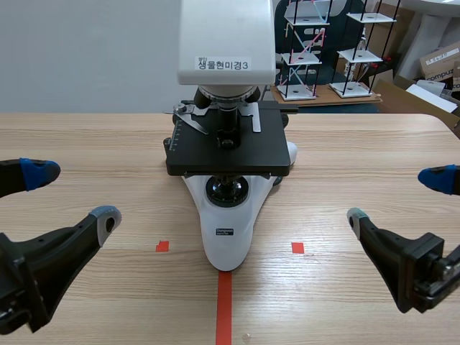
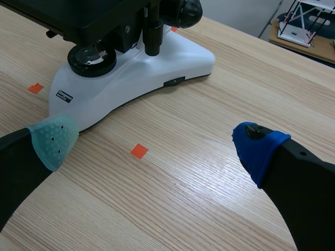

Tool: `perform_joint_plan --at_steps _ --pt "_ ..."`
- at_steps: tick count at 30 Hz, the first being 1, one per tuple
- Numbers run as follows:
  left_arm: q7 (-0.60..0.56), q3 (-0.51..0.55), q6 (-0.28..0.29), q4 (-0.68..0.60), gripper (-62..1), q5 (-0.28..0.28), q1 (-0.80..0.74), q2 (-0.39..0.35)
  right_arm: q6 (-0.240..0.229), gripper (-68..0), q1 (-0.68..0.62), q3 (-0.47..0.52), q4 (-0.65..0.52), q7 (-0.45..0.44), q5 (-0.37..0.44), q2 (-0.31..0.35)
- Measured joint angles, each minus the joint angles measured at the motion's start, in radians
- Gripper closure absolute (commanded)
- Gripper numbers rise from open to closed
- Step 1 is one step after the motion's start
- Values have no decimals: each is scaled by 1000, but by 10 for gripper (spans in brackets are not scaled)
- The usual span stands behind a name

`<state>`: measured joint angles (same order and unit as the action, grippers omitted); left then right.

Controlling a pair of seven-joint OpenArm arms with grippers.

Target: Point at the revolving nosepiece

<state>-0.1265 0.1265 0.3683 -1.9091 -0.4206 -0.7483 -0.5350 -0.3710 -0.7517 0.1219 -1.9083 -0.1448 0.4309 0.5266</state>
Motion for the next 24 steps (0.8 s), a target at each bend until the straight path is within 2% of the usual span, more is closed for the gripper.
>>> perform_joint_plan --at_steps 15,18,24 --pt "0 0 0 0 -581 0 0 0 0 -645 0 0 0 -3 0 0" --pt "0 0 0 0 -581 0 0 0 0 -579 0 0 0 -12 0 0" --pt "0 0 0 0 -581 0 0 0 0 -343 0 0 0 -103 -3 0"
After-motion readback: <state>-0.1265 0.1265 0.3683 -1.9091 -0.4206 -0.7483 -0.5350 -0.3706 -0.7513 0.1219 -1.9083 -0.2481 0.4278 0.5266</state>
